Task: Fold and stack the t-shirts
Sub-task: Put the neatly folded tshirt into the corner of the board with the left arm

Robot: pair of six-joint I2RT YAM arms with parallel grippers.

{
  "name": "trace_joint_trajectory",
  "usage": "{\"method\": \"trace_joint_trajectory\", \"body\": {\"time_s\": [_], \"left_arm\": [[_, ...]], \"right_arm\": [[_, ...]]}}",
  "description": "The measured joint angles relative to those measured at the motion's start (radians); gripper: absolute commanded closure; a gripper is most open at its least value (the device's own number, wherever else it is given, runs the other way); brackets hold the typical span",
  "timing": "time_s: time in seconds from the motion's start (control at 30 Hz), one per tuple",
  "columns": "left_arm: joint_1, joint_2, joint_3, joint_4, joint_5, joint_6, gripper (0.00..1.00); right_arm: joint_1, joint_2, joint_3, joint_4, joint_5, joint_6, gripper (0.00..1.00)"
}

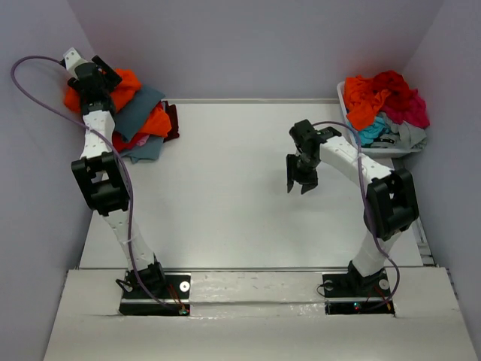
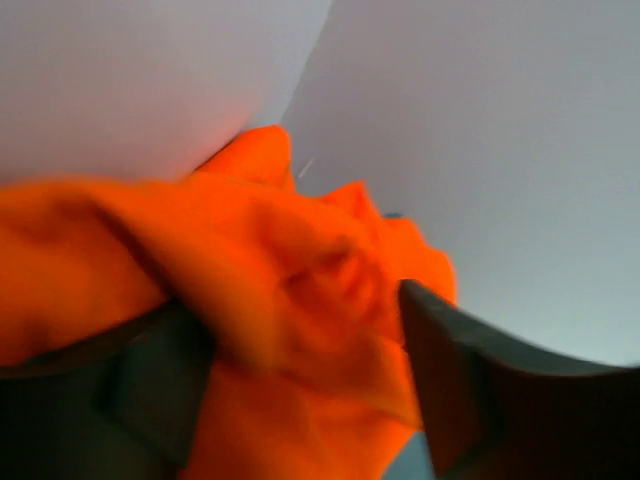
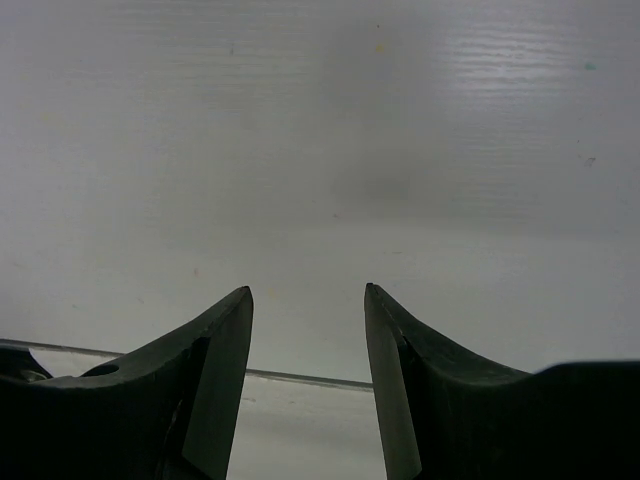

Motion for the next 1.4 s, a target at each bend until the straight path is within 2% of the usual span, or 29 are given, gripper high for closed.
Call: {"method": "trace_joint_trajectory", "body": {"time_s": [0.43,0.7,0.8,0.9,1.23,1.4], "left_arm": [[0.001,0.014,0.057,0.027,0.037,-0.001,0.01],[-0.024,0.019,0.1,0.031,0.073,0.049,0.01],[-0.042,0.093,0.257,0.023,0.098,0.077,0.01],[-0.053,0.143,0.348,0.027,0.122,0.103,0.01],[-0.056,0.17,0.36,0.049,0.148,0.144,0.01],[-0.059,0.157,0.282,0.067,0.183,0.136,0.01]], "right_arm": [[0.064,0.0,0.001,-0.032,0.029,0.039,0.45],[0.076,0.001,0.009,-0.034,0.037,0.041,0.45],[0.076,0.002,0.009,-0.034,0.041,0.04,0.45],[0.076,0.002,0.009,-0.034,0.046,0.037,0.45],[0.076,0.002,0.008,-0.034,0.056,0.03,0.45],[0.076,0.002,0.008,-0.034,0.056,0.031,0.45]]}}
